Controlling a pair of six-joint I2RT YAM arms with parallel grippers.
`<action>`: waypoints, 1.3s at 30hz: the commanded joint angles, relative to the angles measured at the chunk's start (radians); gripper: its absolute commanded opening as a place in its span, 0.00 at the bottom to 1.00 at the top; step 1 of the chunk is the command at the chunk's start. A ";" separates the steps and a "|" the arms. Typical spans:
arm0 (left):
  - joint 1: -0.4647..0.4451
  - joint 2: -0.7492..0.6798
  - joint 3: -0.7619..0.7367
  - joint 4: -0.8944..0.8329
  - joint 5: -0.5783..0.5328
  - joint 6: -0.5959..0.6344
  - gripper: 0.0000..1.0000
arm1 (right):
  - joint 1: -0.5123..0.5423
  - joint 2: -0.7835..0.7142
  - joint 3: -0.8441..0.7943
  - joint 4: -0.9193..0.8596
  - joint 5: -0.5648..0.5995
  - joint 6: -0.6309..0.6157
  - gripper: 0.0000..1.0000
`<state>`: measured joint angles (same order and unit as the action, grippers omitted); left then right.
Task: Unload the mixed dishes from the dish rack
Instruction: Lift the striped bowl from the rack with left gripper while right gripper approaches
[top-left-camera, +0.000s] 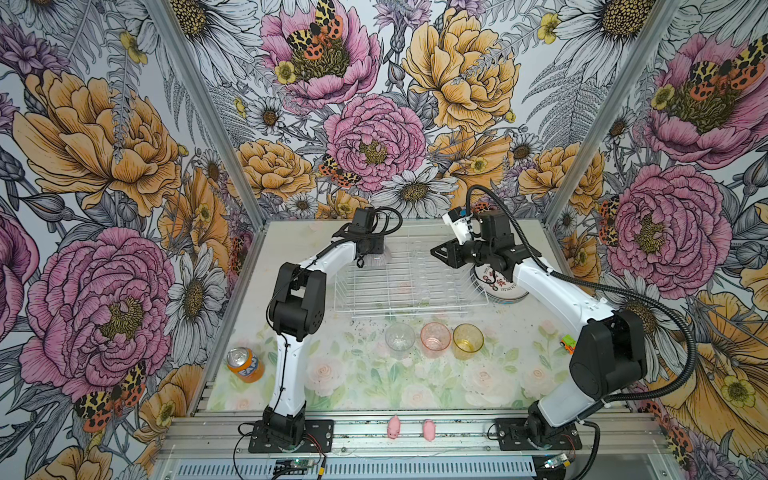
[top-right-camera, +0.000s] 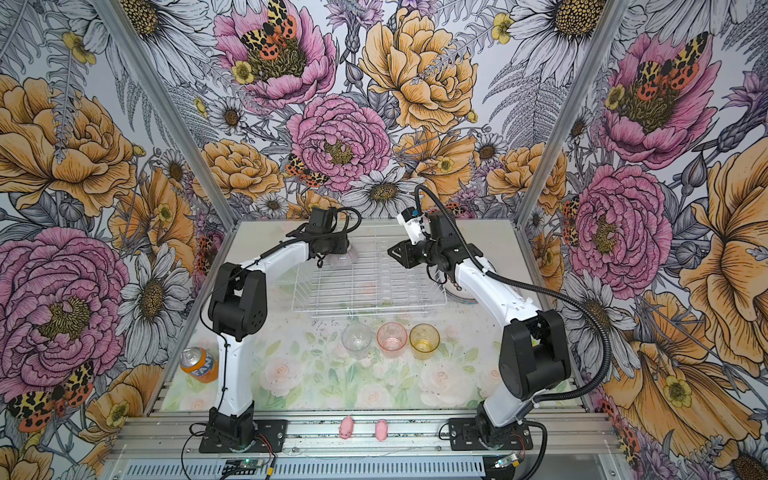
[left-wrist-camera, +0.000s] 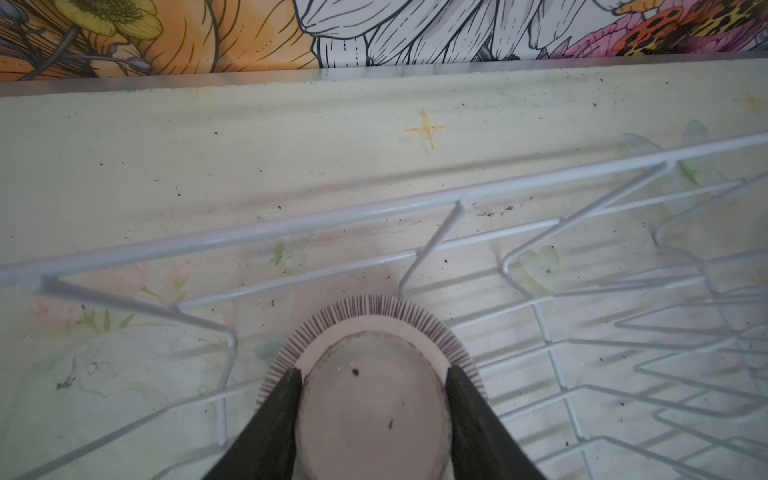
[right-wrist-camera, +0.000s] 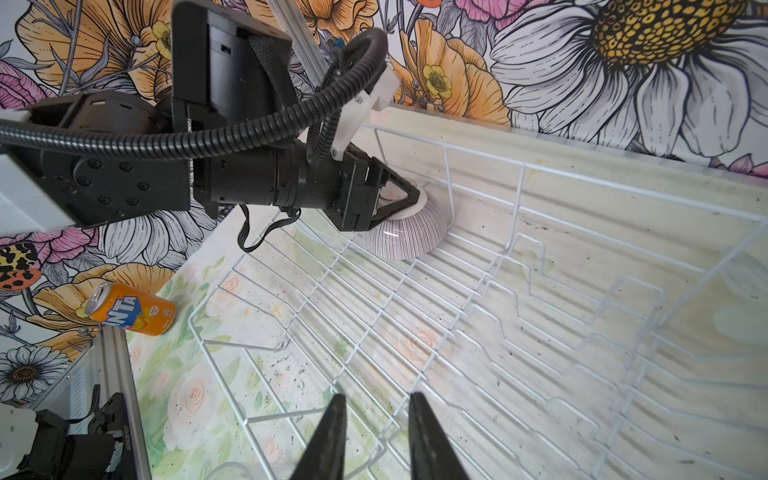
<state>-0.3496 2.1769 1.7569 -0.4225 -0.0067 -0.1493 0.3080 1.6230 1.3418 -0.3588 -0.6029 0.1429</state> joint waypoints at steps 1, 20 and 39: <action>-0.006 -0.064 -0.025 -0.009 0.046 -0.003 0.49 | -0.004 0.018 -0.014 0.029 -0.045 0.028 0.29; -0.015 -0.125 -0.155 0.032 0.108 -0.014 0.47 | 0.051 0.113 -0.007 0.046 -0.103 0.102 0.38; -0.066 -0.221 -0.232 -0.164 0.042 0.075 0.47 | 0.053 0.055 -0.043 0.045 -0.074 0.104 0.39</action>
<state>-0.4030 1.9820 1.5383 -0.5385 0.0399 -0.0937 0.3569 1.7210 1.3056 -0.3386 -0.6853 0.2466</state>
